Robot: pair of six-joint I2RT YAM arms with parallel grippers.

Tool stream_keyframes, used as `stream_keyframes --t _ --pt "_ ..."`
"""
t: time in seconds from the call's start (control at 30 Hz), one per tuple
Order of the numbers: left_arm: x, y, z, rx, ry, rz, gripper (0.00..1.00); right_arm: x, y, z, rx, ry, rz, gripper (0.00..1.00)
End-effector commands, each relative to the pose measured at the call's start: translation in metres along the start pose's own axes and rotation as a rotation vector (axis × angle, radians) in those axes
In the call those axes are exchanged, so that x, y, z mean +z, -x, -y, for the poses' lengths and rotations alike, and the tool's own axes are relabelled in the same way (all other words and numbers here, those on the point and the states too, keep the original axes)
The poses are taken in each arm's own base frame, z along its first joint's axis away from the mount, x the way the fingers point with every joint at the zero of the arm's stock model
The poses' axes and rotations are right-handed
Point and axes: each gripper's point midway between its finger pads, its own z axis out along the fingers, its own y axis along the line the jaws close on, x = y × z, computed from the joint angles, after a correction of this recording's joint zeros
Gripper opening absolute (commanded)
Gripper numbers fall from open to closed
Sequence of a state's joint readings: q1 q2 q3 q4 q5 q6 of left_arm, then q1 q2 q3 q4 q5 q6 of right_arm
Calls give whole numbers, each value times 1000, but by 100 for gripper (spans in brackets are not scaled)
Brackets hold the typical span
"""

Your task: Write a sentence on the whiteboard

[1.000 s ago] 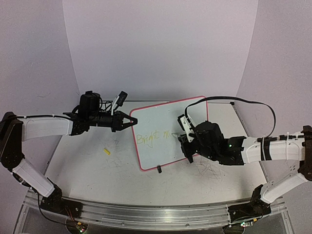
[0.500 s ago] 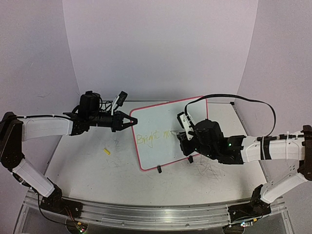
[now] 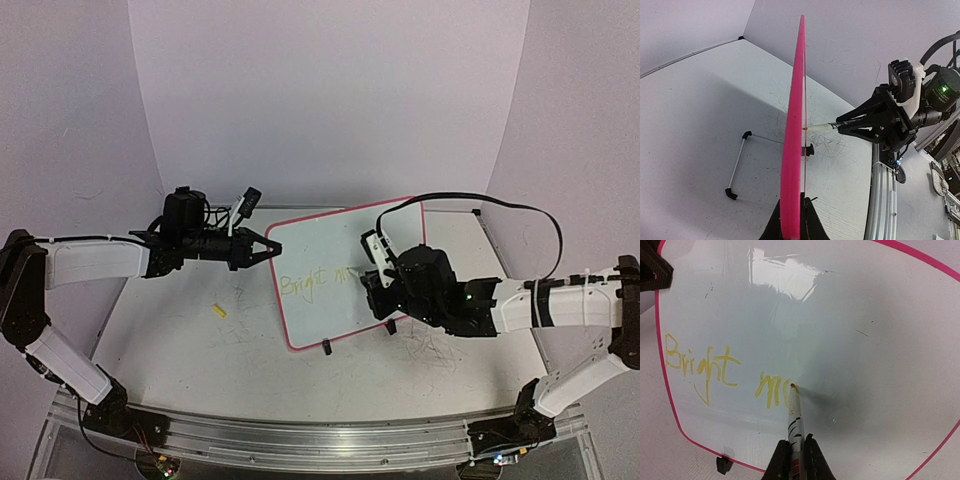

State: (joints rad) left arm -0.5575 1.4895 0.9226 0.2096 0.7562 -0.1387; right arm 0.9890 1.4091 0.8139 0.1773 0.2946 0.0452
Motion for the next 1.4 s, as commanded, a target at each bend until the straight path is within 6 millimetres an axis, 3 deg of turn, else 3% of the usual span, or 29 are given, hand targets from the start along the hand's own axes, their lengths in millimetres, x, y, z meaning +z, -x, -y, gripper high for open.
stream_keyframes --t 0.0,0.2,0.4,0.5,0.73,1.37 --pt "5 -15 -8 94 42 -52 0 5 14 -4 11 11 30 0" --pt "4 -15 -9 95 49 -50 0 2 13 -3 8 13 22 0" --pt "4 -15 -12 95 68 -50 0 -26 30 4 29 41 99 0" --pt "4 -15 -11 94 65 -51 0 -22 27 13 41 25 86 0" --pt "3 -15 -11 95 68 -49 0 -12 23 13 31 17 66 0" --pt "5 -16 -11 92 60 -54 0 -11 10 9 17 37 35 0"
